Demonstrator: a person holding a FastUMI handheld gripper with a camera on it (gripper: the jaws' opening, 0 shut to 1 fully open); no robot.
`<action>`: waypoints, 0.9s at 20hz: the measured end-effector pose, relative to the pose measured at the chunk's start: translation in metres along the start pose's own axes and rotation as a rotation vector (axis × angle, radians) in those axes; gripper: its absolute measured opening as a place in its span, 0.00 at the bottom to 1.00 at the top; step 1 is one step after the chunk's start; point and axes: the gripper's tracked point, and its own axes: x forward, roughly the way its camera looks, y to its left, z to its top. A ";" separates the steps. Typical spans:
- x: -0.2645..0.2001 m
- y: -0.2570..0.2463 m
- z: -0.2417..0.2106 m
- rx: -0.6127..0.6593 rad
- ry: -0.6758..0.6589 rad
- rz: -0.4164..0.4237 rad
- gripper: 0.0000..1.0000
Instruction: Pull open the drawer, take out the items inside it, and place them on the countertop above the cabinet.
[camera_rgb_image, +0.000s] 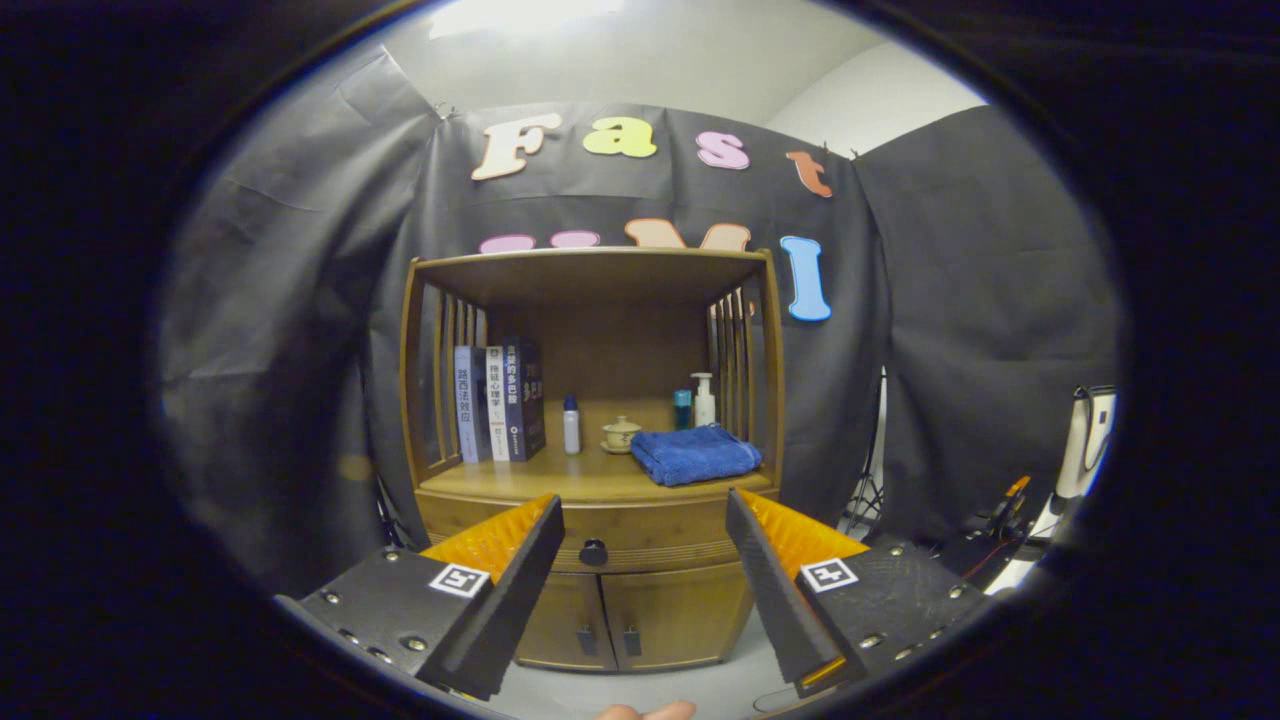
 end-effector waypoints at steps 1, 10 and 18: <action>0.001 0.001 0.000 -0.002 0.002 0.001 0.97; 0.005 0.003 -0.008 -0.003 0.019 0.008 0.98; 0.009 0.002 -0.013 0.005 0.033 -0.004 0.98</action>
